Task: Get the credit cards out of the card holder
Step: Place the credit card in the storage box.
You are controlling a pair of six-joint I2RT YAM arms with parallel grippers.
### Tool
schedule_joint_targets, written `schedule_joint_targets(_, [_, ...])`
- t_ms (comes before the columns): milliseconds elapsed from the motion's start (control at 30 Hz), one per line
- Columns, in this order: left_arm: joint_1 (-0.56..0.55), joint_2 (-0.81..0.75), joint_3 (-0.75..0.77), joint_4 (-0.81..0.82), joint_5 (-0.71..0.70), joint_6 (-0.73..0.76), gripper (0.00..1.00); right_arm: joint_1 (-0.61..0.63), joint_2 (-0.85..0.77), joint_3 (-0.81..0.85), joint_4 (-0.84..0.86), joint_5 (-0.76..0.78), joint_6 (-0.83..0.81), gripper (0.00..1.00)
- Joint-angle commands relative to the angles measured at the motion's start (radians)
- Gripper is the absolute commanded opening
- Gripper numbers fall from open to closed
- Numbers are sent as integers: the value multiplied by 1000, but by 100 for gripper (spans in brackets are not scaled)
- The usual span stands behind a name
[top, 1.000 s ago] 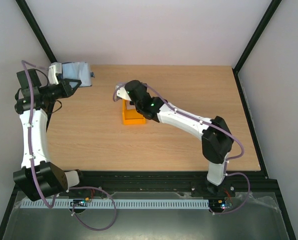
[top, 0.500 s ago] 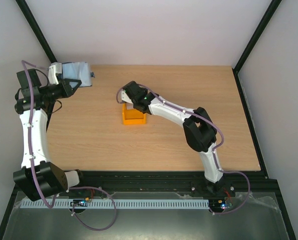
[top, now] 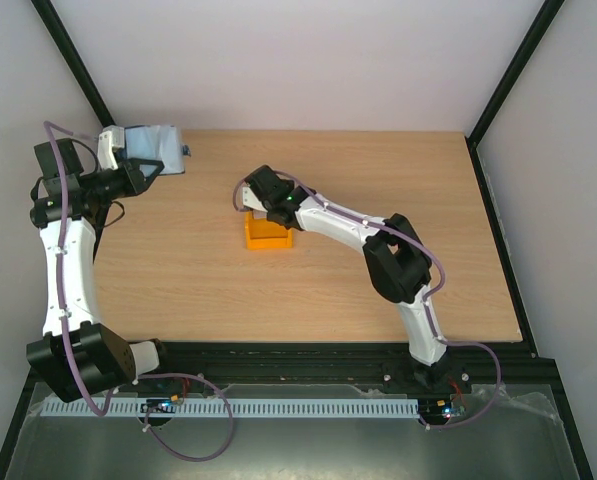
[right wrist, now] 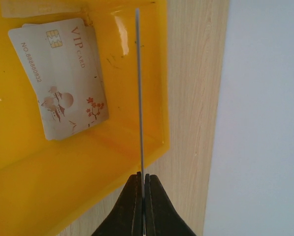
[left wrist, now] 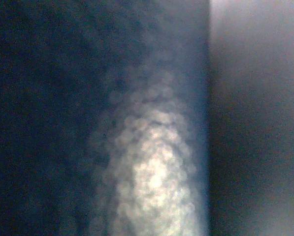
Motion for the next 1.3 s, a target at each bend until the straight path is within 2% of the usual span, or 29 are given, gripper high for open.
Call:
schedule_joint_targets(0, [8,-9,-14,15,22,4,9,3,37,8,-35,-3,-30,2])
schedule_joint_targets(633, [11,-12,-23,21,23,2,9,5,113,19,53,58,-71,2])
schedule_joint_targets(800, [12,-12,-22,22,24,2,9,5,127,20,87,53,-75,5])
schedule_joint_targets(967, [11,-12,-22,20,23,4,9,5,135,23,102,58,-74,18])
schedule_joint_targets(1167, [11,-10,-26,22,22,6,9,5,117,15,94,57,-77,27])
schedule_joint_targets(1267, [11,-12,-25,21,23,6,9,5,107,5,111,72,-91,40])
